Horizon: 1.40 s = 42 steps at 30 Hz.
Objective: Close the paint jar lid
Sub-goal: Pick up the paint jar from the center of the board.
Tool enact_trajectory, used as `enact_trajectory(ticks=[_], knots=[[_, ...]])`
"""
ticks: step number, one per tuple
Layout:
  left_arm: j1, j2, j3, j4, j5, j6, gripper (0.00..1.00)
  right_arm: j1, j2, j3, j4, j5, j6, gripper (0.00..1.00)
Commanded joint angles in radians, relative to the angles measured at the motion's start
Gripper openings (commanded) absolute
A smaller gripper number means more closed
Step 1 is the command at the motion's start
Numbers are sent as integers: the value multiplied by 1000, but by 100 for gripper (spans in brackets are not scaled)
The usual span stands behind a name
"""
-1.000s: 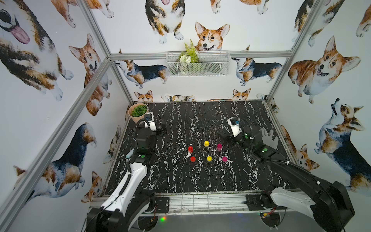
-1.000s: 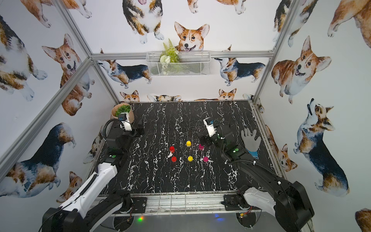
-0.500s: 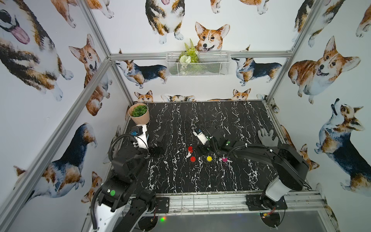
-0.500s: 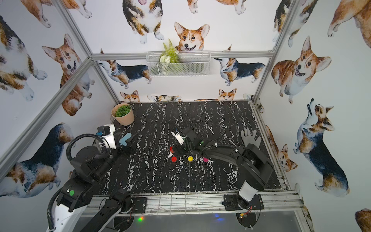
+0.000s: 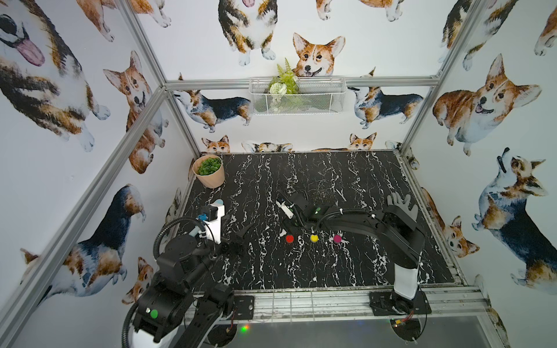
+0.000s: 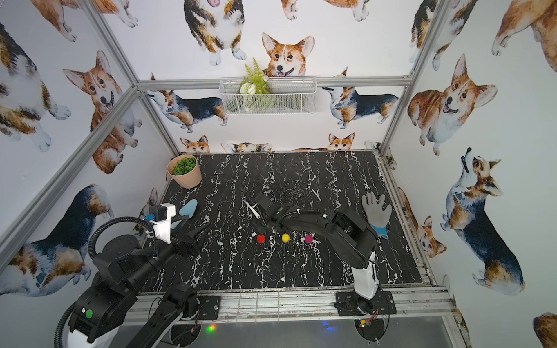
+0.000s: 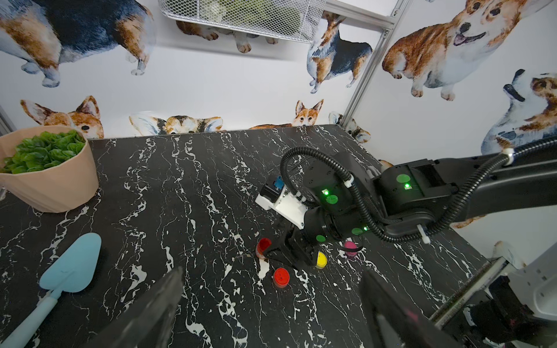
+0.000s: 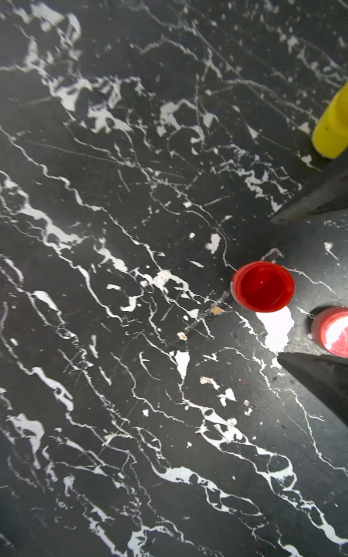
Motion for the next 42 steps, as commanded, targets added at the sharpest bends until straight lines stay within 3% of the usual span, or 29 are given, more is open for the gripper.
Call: enact_trajectory(ticks=[1,8,42], knots=[[0,-2,-4,6,44,-5,94,4,8,0,-5,45,22,69],[-1,-1,1,25,71,-8,94,3,57,39,-17,36,31,56],[-1,-20,-13,52,78,-8,94,3,130,109,-85,13,30,40]])
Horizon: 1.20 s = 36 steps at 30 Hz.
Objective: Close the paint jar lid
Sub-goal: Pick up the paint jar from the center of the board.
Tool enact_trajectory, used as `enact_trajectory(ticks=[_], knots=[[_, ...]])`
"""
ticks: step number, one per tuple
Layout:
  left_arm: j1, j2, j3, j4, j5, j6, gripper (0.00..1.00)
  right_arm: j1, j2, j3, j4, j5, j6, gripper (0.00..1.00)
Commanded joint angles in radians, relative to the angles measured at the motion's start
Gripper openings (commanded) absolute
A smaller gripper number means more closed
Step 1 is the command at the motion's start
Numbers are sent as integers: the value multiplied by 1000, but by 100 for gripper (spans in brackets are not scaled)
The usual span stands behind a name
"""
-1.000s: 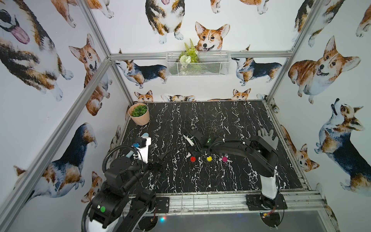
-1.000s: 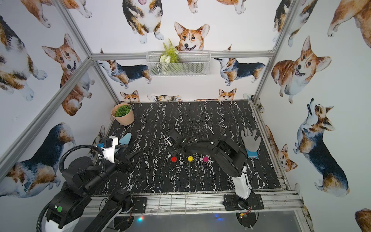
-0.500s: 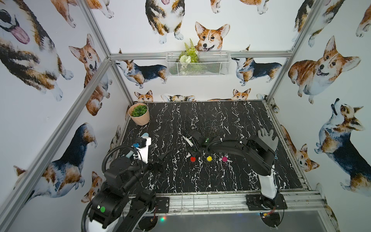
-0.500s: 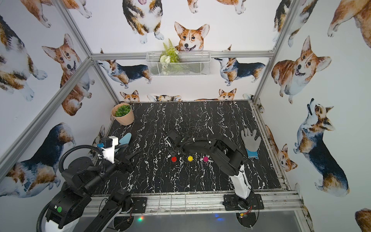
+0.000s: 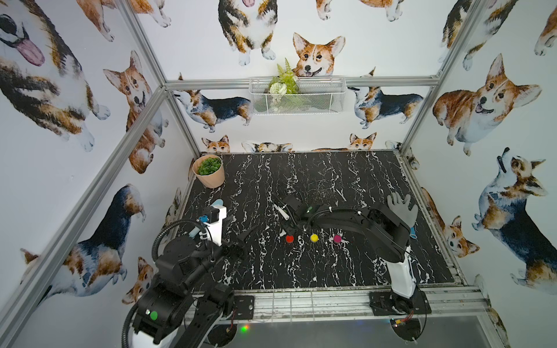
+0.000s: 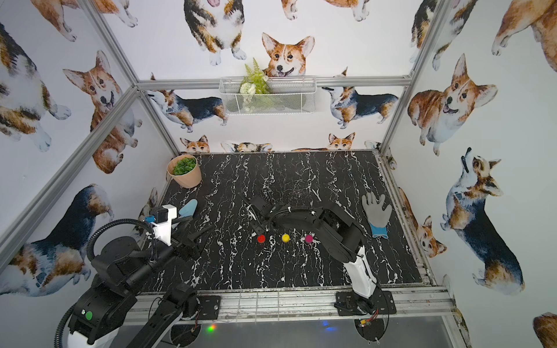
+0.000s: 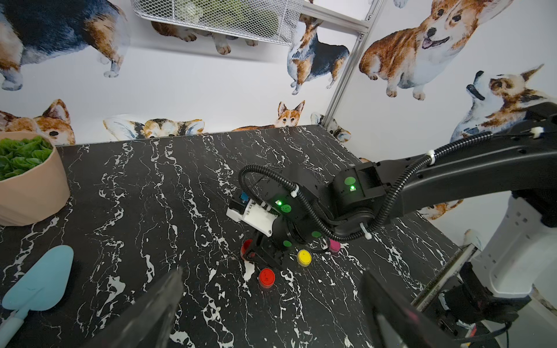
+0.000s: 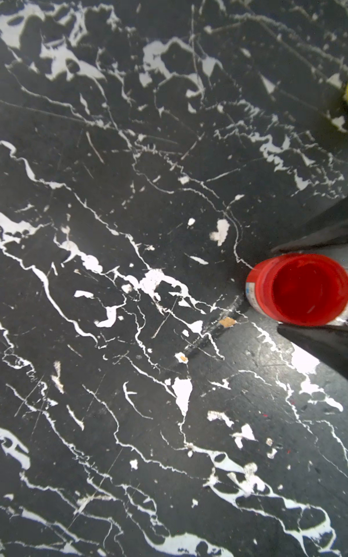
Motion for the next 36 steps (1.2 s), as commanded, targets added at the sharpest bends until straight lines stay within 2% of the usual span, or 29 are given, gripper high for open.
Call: enact_trajectory(ticks=[1,9,15,19,21,25,28,30,33,36], knots=[[0,-5,-4,35,5,-4,94,2,0,5,-14,4,8,39],[0,-9,-33,58,-5,5,95,-7,-44,-21,0,18,-7,36],[0,-4,-108,158,-11,70,94,-66,-143,-40,-34,-99,-2,35],[1,-22,-214,342,28,139,91,-94,-213,-17,-106,-143,-34,35],[0,-37,-304,511,73,145,89,-102,-240,13,-161,-172,-56,34],[0,-21,-379,682,141,168,85,-105,-264,68,-239,-240,-74,34],[0,23,-374,659,186,255,84,-105,-291,133,-308,-324,-82,34],[0,54,-377,642,204,345,76,-106,-306,161,-326,-349,-83,34],[1,68,-408,662,251,444,73,-105,-330,209,-345,-390,-87,34],[-59,80,-421,688,211,528,73,-104,-336,252,-372,-416,-88,34]])
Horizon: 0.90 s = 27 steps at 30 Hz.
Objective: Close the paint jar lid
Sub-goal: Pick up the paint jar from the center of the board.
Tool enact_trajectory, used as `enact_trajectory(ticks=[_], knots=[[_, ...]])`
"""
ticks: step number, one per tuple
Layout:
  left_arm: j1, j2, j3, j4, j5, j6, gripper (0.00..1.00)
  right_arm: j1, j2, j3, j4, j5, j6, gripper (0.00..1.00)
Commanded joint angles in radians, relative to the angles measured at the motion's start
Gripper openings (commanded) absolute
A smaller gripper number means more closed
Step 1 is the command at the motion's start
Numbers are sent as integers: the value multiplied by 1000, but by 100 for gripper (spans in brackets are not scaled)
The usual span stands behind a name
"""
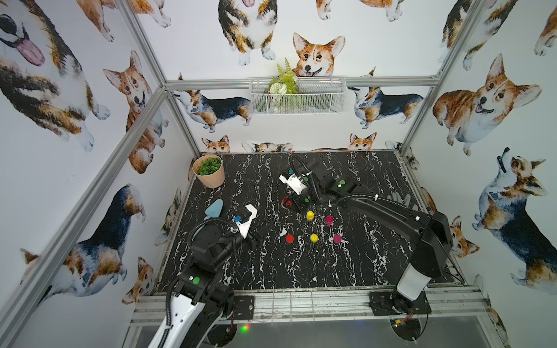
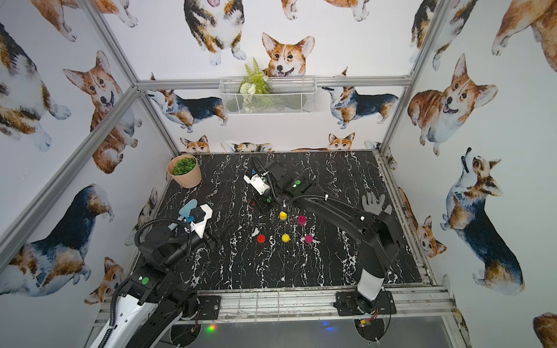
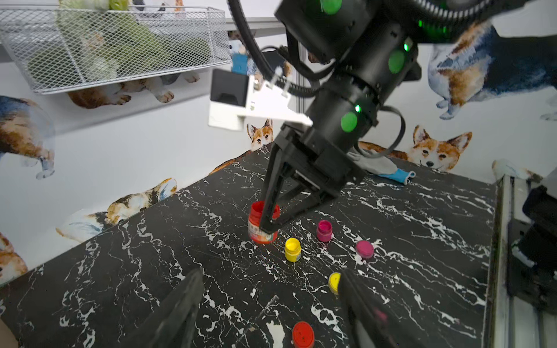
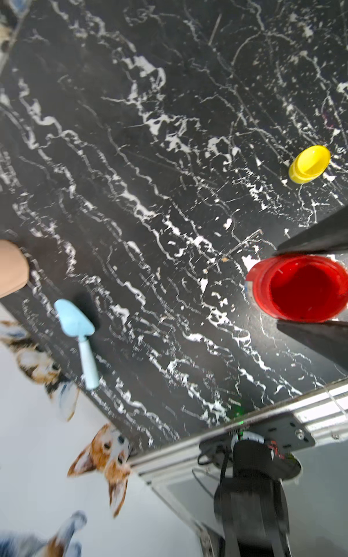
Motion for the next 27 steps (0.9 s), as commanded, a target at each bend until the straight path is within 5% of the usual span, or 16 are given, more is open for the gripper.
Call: enact_trajectory(ticks=[1,17,27], knots=[[-54,23,5,60,21,172,73,4,-13,59,-75,-77,-20,34],[-71,-38,-149,234,-263,137,64,78,31,227,-117,-123,-40,34],[-72,-45,-142,230,-270,130,59,113,46,238,-90,-138,-28,34]])
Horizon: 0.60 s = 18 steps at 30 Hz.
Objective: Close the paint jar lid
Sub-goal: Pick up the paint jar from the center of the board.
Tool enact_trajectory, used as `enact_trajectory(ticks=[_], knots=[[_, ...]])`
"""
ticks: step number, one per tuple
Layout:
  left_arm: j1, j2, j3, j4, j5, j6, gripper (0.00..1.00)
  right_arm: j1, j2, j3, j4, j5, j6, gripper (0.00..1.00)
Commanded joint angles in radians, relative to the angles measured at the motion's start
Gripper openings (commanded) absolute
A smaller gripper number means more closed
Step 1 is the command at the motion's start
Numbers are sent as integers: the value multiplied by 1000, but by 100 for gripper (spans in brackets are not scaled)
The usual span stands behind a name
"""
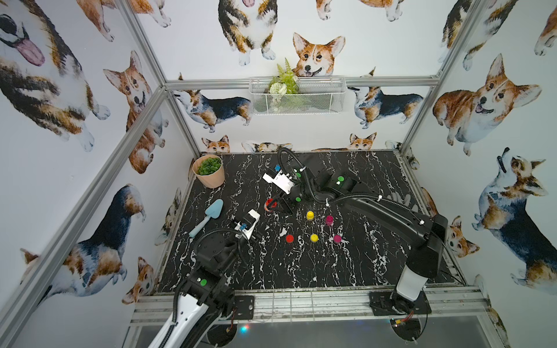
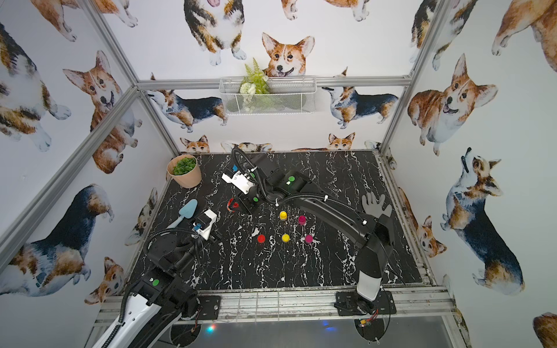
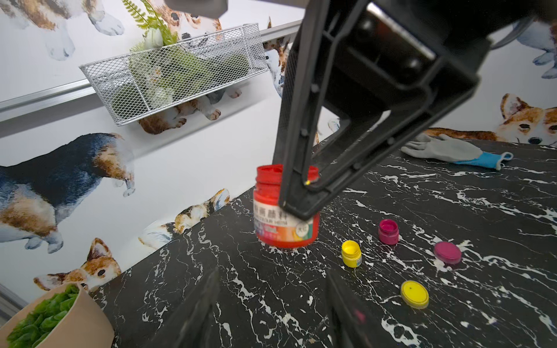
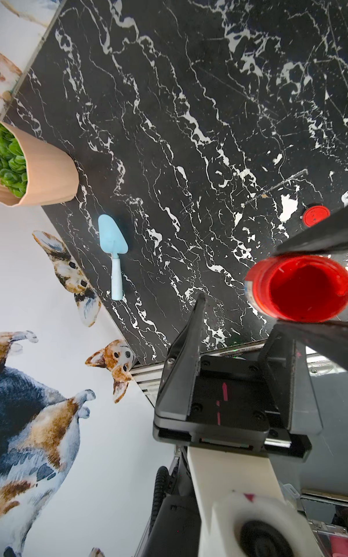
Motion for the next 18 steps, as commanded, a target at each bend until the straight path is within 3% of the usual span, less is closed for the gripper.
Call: enact_trajectory(ticks=[1,18], knots=[[-2,5,9,37,-17,1,59,12,6,13,9,-21,1,34],[-2,1,13,47,-23,-11,54,45,57,75,-11,-20,4,34]])
